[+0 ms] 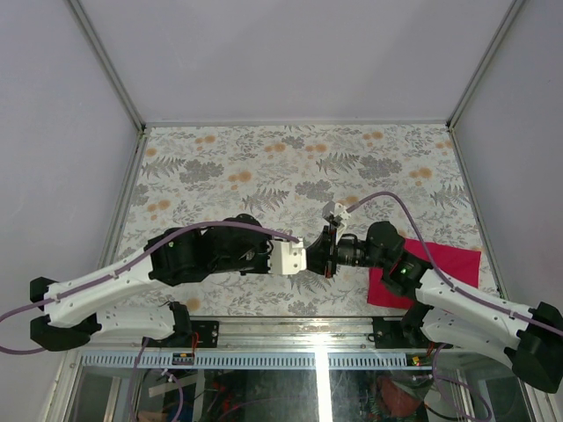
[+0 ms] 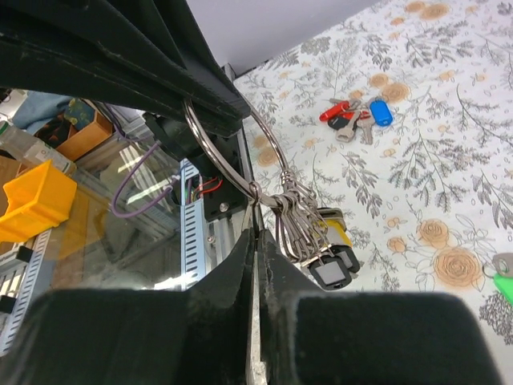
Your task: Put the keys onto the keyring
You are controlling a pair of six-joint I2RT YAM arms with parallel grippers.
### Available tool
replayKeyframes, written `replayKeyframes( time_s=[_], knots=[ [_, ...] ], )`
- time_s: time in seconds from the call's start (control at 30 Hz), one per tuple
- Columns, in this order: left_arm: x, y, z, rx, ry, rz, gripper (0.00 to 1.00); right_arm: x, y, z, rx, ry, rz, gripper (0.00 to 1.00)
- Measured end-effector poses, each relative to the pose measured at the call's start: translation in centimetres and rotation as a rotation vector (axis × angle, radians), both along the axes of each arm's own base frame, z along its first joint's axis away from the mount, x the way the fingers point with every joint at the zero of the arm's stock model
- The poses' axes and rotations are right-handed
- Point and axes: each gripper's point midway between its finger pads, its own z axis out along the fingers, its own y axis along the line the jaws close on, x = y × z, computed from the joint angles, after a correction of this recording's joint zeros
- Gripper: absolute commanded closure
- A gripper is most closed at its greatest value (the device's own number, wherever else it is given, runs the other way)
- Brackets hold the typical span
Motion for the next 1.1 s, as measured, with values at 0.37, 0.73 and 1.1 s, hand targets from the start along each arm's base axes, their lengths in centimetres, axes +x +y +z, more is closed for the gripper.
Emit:
replayKeyframes(
  time_s=[0.37,0.73,1.1],
  knots=[
    [-1.1,-0.5,-0.1,-0.183,0.030,0.002,0.72,-0.3,-0.6,1.4,-0.137,0.028,0.013,1.00],
    [-1.5,-1.9,-0.4,-0.338,0.041,0.000,0.61,-1.9,-2.0,2.2,-0.250,0.022,0.086,1.00],
    [-1.1,-3.5,-1.3,-0.322,0.039,-0.025,0.66,-2.5,-2.8,2.9,-0.328,0.004,0.129,1.00]
  ],
)
